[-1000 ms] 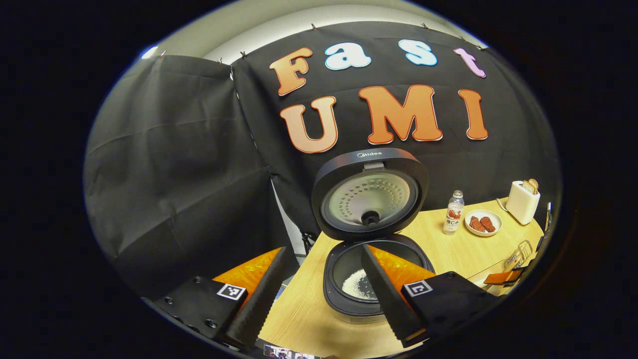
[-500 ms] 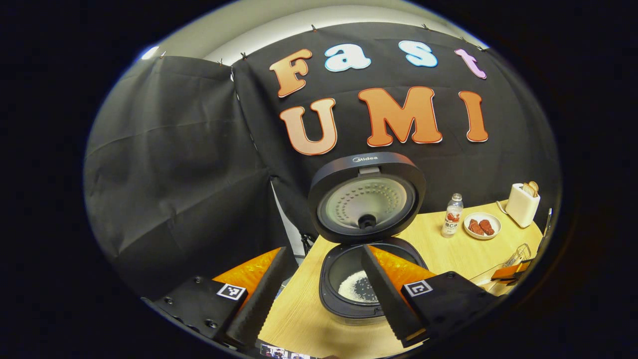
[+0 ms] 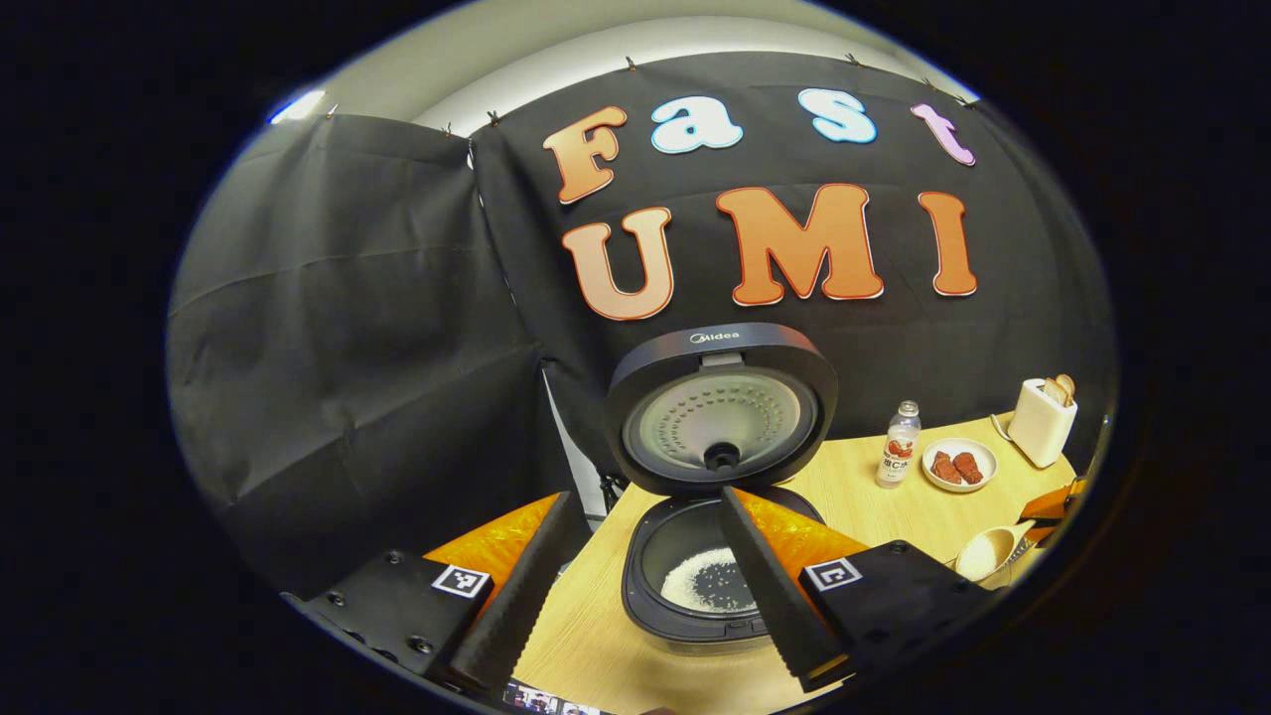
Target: Close the left gripper, press the button to open the rice cooker; take a wooden spoon from the chopstick holder with the right hand, scoop a spoonful of rice and pour it into the rice cooker, then put the wooden spoon back into the chopstick holder.
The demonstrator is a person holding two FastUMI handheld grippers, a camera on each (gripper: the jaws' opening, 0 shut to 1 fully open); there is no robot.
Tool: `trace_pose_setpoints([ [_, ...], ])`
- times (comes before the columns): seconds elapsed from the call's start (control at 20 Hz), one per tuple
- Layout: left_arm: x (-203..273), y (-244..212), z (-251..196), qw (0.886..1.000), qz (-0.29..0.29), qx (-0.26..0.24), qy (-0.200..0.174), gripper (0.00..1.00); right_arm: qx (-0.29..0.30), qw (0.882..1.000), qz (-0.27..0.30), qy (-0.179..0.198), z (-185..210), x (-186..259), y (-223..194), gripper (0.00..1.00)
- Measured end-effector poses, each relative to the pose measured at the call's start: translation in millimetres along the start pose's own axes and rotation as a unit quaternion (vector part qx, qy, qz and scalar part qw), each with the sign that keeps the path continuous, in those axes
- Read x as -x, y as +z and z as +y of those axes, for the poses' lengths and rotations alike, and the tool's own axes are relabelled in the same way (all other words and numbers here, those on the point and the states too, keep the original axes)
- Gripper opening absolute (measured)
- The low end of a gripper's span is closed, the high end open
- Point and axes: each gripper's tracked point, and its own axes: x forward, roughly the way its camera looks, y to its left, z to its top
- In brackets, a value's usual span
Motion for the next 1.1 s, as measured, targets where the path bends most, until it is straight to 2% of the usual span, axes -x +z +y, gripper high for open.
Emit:
trace_pose_setpoints([
  [0.15, 6, 8, 2, 1.000, -0.010, 0.005, 0.008, 0.99, -0.053, 0.998, 0.013, 0.031, 24, -5, 0, 0.09],
  [0.35, 17, 17, 11, 0.999, -0.024, 0.008, 0.023, 0.99, -0.087, 0.994, 0.043, 0.051, 55, -19, -11, 0.09],
  [0.4, 21, 20, 14, 0.999, -0.030, 0.009, 0.027, 0.95, -0.088, 0.993, 0.053, 0.055, 63, -23, -17, 0.09],
  [0.45, 25, 25, 18, 0.999, -0.038, 0.011, 0.031, 0.99, -0.082, 0.993, 0.063, 0.058, 71, -29, -22, 0.09],
  [0.65, 43, 35, 41, 0.996, -0.063, 0.013, 0.060, 1.00, -0.070, 0.990, 0.106, 0.066, 101, -57, -51, 0.09],
  [1.1, 90, 35, 102, 0.987, -0.079, 0.007, 0.139, 0.99, -0.037, 0.986, 0.158, 0.051, 132, -119, -101, 0.09],
])
